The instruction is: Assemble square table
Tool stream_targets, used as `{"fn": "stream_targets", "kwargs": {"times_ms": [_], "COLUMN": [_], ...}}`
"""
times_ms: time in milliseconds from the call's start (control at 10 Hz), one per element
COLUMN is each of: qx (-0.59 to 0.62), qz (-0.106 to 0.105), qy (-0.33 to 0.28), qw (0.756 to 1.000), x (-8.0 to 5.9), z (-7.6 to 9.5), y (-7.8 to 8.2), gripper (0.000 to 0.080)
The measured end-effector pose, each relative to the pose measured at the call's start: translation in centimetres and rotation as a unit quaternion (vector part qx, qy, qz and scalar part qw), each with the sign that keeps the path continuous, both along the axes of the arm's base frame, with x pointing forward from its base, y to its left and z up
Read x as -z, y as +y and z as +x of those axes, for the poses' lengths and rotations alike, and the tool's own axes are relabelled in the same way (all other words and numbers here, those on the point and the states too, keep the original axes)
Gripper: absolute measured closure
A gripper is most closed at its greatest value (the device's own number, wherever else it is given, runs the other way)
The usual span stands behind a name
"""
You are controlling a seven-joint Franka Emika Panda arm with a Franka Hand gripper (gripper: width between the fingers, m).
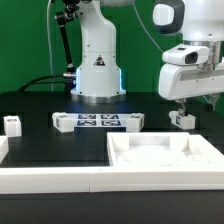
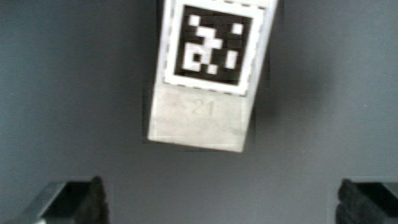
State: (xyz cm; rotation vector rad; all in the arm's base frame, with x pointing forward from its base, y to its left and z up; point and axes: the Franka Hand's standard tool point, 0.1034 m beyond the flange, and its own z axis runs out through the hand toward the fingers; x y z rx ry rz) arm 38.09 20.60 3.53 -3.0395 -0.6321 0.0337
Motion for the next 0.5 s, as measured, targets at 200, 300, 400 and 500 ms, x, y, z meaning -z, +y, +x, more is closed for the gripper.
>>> {"fn": "stream_targets", "kwargs": {"times_ms": [200,300,400,500], "qx": [-0.048,-0.035,-0.038,-0.04], "qz": [-0.002,-0.002,-0.005,-0.02], "qy": [0.014,0.013,0.021,0.053], "qw": [0.999,0.999,0.999,0.998], "x": [0.5,0.4,0.5,0.5], "z": [0.3,0.5,0.2,-0.2], "y": [-1.6,-1.7,-1.6,-1.8], "gripper": [0.0151,0.0151,0.0151,0.0151]}}
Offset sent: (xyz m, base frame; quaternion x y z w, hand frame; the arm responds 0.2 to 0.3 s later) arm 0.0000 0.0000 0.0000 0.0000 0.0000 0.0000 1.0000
